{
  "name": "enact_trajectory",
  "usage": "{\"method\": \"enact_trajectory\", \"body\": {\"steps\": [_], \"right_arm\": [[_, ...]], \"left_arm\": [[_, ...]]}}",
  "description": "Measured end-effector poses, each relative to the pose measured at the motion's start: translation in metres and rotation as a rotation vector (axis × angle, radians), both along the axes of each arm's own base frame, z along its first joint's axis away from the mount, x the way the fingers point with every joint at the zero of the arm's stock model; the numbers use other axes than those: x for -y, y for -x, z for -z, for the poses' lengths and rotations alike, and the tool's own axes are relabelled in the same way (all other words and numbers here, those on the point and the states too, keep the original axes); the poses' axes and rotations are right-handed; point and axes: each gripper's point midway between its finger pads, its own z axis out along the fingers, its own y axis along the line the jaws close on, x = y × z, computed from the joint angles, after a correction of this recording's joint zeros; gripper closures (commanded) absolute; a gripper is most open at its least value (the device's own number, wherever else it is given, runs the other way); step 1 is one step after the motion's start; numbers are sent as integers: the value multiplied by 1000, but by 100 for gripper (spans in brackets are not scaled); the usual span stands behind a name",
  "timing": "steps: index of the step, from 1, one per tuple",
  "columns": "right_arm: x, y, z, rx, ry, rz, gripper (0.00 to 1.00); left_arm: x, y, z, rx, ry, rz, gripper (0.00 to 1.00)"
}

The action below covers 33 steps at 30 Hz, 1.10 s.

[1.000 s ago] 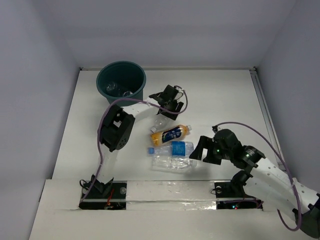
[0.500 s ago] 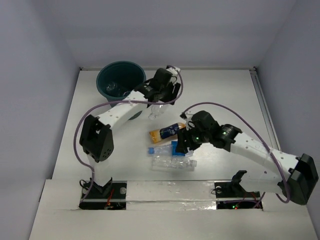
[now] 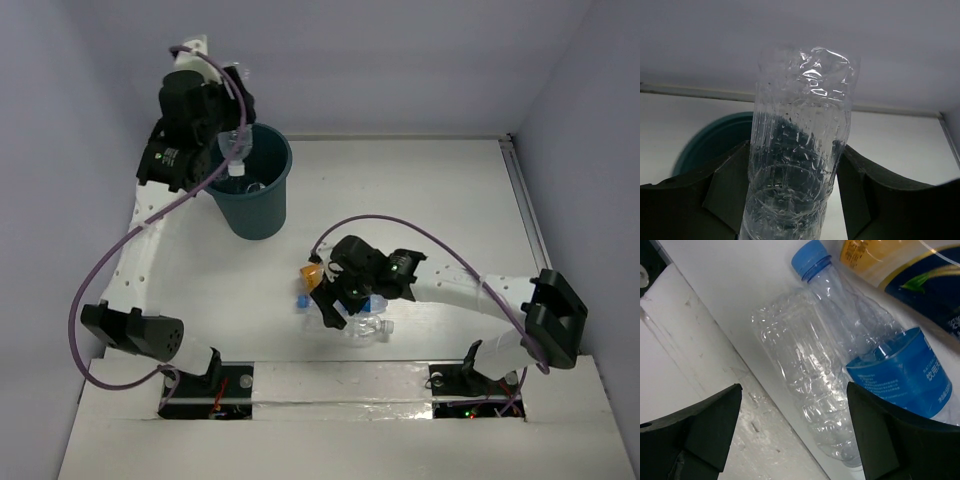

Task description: Put the plastic bottles in the bin

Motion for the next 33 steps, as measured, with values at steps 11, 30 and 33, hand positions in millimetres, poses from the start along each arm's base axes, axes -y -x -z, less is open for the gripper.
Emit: {"method": "enact_trajectory", "body": {"steps": [11,30,33], "right_arm": [[-4,10,36,-31,127,-38,8],[-23,25,66,-19,237,21,12],[-24,23,65,-12,237,37,26]], "left_arm": [[-77,-33,48,-22,72,-223,61],[-81,-62,122,-12,62,-268,14],[-80,-58,134,-33,60,-261,14]]}}
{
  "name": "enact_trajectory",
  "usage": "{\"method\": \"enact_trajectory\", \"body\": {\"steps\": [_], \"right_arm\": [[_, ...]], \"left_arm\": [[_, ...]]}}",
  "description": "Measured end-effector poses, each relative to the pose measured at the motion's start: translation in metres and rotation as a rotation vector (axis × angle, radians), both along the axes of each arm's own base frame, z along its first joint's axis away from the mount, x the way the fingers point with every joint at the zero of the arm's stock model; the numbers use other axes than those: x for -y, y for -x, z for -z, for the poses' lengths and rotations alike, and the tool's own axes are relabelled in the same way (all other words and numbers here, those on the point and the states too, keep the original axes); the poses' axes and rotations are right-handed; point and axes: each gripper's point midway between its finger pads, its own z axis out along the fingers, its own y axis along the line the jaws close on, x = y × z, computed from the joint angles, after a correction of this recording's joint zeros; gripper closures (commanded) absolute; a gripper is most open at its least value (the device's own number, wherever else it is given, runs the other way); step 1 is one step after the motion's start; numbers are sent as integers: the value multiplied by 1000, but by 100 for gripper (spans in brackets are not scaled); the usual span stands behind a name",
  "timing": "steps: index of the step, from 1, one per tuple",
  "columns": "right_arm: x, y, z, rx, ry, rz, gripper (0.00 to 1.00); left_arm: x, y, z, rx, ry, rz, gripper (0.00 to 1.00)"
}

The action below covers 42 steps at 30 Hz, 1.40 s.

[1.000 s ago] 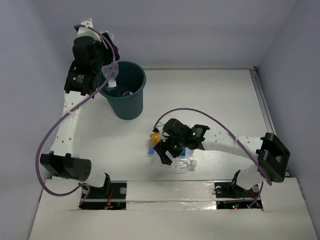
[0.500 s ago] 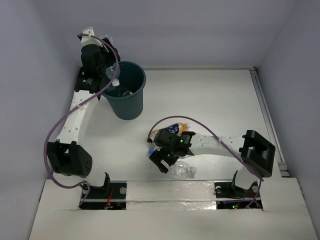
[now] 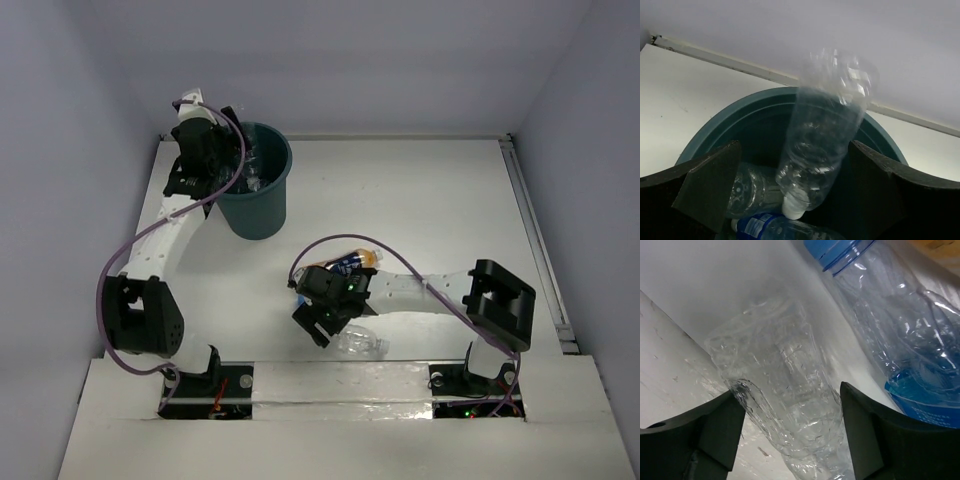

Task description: Put the plastic bottles in the bin

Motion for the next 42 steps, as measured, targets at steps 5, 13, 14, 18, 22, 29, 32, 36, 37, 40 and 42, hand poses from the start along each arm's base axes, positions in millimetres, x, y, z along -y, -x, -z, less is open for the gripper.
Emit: {"method": "enact_trajectory", "body": {"steps": [5,13,14,18,22,29,32,36,37,40,42], "right_arm": [[-7,-8,-9,34,-15,30,49],[-32,-27,-95,133,-151,79,52],[-41,-33,-119,160,-202,87,52],[-75,-68,-230,272,-455,143,52],[-81,-127,-340,391,-735,277,52],[-74,-243,-449,530,-1129,588,49],[-90,-279,-448,521,-1224,696,48],[-124,-324,-431,488,-1313,819,39],[-132,-332,-422,477,-1320,836,34],[-150,-352,-382,430,-1301,899,17],[-155,-358,-356,417,-1254,920,11]], "left_arm": [[5,16,-27,53,37,28,16],[13,89,-124,262,118,119,20],[13,100,-130,277,125,128,20],[12,136,-115,252,148,142,24],[17,157,-59,118,191,160,39],[33,192,52,-187,288,203,64],[42,206,69,-247,322,239,65],[64,218,77,-288,350,329,63],[70,221,79,-300,353,353,63],[90,229,85,-336,345,423,61],[106,235,93,-371,326,477,56]]}}
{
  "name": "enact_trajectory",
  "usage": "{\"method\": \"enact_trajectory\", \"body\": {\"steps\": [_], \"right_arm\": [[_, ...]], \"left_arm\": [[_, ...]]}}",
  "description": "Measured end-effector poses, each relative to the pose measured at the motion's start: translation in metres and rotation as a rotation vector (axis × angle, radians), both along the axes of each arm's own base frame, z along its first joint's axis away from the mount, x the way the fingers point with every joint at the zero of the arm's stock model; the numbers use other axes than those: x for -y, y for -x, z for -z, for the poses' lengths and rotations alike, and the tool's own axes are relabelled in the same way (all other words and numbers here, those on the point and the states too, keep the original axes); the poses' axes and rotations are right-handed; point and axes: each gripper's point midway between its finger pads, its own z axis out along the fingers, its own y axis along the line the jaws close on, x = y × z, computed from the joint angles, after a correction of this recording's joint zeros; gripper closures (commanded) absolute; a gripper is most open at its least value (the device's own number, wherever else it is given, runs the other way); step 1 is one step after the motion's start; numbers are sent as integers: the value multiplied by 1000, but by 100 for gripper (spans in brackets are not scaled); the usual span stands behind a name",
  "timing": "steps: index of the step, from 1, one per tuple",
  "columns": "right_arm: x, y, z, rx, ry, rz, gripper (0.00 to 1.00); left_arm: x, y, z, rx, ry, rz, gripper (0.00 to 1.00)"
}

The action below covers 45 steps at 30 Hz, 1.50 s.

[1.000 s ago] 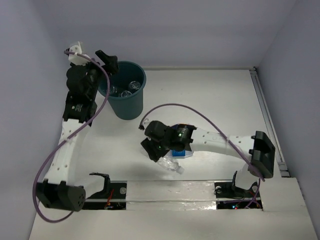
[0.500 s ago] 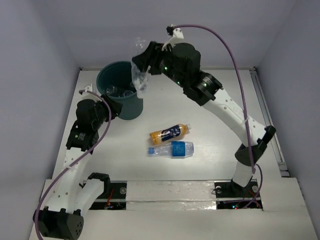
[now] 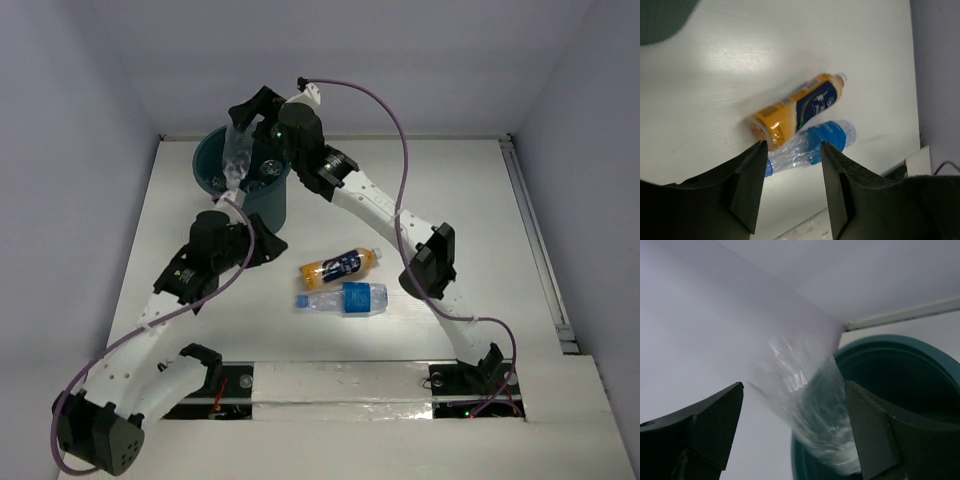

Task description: Put the plastic bottles in the bin

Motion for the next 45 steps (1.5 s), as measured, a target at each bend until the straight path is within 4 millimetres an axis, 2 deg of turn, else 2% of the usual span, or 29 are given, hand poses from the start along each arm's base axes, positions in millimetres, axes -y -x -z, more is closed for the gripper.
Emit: {"method": "enact_trajectory", "body": {"steps": [3,6,8,9,10,11,13,15,17,18,20,21,22,24,25,28,30,32,35,36,38,40,42,45], "right_arm": [[2,0,23,-35,45,8,6],[14,8,28,-50,89,13,6],[31,16,19,-38,118,22,21],[41,23,11,-25,130,26,34],[54,32,4,-17,142,33,66],[71,43,-4,-3,156,42,80],[108,68,-26,24,144,69,98],[151,98,-32,36,125,91,99],[193,130,-28,34,97,102,97],[214,145,-19,22,93,109,89],[242,167,3,-13,83,118,75],[253,178,24,-52,92,114,66],[260,189,48,-102,105,105,48],[272,209,90,-185,131,85,35],[278,220,119,-250,155,71,26],[292,247,189,-411,226,41,14],[299,263,220,-501,266,24,8],[300,273,237,-560,288,1,6],[296,282,247,-615,293,-35,5],[295,285,250,-630,289,-47,5],[293,291,260,-665,286,-67,3],[292,297,270,-701,297,-84,1],[288,300,278,-735,315,-103,1],[283,305,294,-797,348,-136,0]], "left_arm": [[24,9,18,-47,-44,86,50],[40,16,35,-78,-96,145,40],[48,17,43,-87,-133,175,34],[52,16,44,-83,-151,192,33],[57,15,45,-80,-170,209,31],[62,12,44,-69,-188,227,31],[77,6,38,-35,-222,275,30],[97,0,31,12,-255,340,28],[113,-4,29,45,-293,401,25],[119,-6,29,67,-315,432,24],[136,-10,36,77,-359,494,22],[142,-12,40,80,-379,518,21],[147,-13,46,78,-400,542,21],[156,-18,61,66,-444,585,18],[158,-19,70,57,-464,603,18],[163,-22,95,15,-519,652,17],[165,-26,110,-13,-553,678,17],[168,-30,123,-37,-583,700,18],[170,-35,143,-64,-621,720,20],[170,-35,150,-75,-632,724,26],[167,-36,163,-101,-660,723,32],[164,-36,172,-123,-679,722,44],[163,-38,173,-120,-687,713,55],[161,-41,171,-117,-691,698,62]]}}
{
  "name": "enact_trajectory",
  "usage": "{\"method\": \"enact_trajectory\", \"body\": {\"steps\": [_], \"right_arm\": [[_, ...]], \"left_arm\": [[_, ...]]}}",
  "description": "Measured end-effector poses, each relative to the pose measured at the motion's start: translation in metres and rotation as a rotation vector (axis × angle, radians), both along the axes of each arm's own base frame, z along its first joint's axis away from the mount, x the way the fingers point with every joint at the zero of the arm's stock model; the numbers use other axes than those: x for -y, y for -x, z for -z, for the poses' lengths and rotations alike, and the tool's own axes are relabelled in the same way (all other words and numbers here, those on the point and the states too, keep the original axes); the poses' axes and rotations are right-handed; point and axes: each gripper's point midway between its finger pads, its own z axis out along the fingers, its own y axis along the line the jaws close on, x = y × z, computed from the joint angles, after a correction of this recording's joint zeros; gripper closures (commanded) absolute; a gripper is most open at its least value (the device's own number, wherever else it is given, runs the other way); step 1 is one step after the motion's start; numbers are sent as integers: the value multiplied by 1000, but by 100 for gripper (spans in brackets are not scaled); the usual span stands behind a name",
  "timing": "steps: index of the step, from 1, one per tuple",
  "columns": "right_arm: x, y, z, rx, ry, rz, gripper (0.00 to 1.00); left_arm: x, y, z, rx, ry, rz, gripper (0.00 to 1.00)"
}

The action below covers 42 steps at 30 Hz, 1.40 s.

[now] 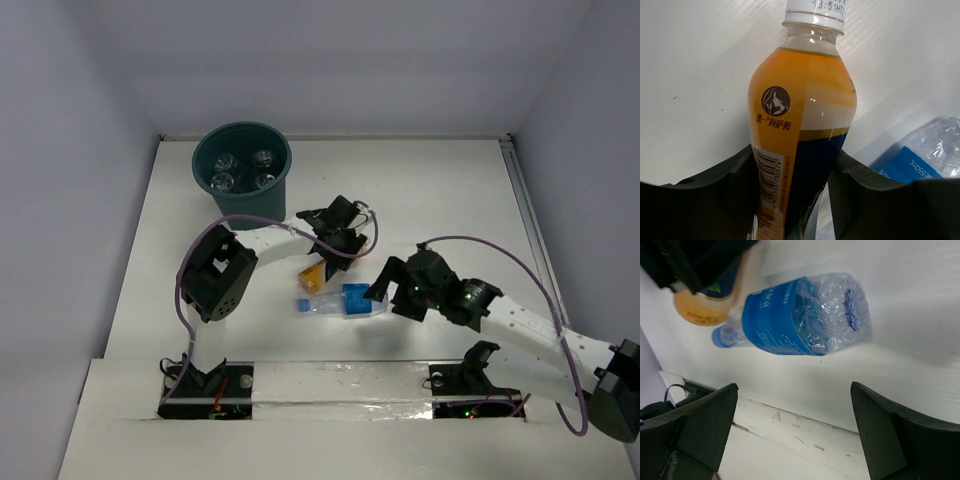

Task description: Put the plastic bottles in the bin

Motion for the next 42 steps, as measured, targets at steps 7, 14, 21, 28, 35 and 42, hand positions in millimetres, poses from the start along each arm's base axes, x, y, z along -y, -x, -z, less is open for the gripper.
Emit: {"method": "enact_trajectory", "body": {"steps": [7,14,21,28,35,42], "right_arm": [[-14,3,29,-108,30,-38,0],[-30,-8,53,-187,13,30,0],[-42,-36,57,-182,15,131,0],[-56,-78,54,-108,98,166,0],[-49,-110,52,-34,227,160,0],[-48,-135,58,-16,299,138,11]], "left_arm": [[-8,-31,-58,85,75,-84,70],[-22,-82,-222,339,359,-223,69],[-85,-100,-333,505,568,-399,67],[-171,-118,-384,649,642,-621,65],[-249,-148,-396,760,655,-834,64],[-264,-189,-367,759,642,-906,52]]}}
